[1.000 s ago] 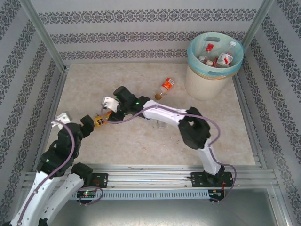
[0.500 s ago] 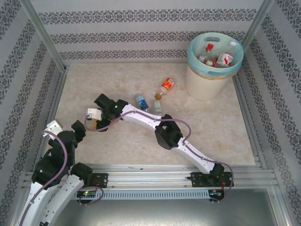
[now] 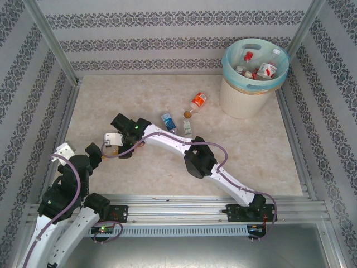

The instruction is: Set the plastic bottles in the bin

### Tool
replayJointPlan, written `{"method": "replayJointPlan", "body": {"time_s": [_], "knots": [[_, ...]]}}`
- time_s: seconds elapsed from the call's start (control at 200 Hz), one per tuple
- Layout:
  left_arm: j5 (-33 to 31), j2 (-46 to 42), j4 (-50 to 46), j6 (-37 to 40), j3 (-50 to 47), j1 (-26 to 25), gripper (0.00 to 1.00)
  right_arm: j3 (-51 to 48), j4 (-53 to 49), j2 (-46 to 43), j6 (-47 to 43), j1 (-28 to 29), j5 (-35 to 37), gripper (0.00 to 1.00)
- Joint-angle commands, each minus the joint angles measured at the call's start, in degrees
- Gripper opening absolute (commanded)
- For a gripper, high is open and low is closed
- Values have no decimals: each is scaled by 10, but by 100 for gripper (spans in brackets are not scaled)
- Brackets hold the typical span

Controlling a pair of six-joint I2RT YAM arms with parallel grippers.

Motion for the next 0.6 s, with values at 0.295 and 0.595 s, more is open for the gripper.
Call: {"method": "replayJointPlan", "body": {"time_s": [0.295, 0.595], "knots": [[16, 16, 20, 11, 2, 7, 90, -75, -61, -56, -5, -2, 76, 49], [19, 23, 31, 13, -1, 7, 90, -264, 65, -206, 108, -33, 3, 40]]}}
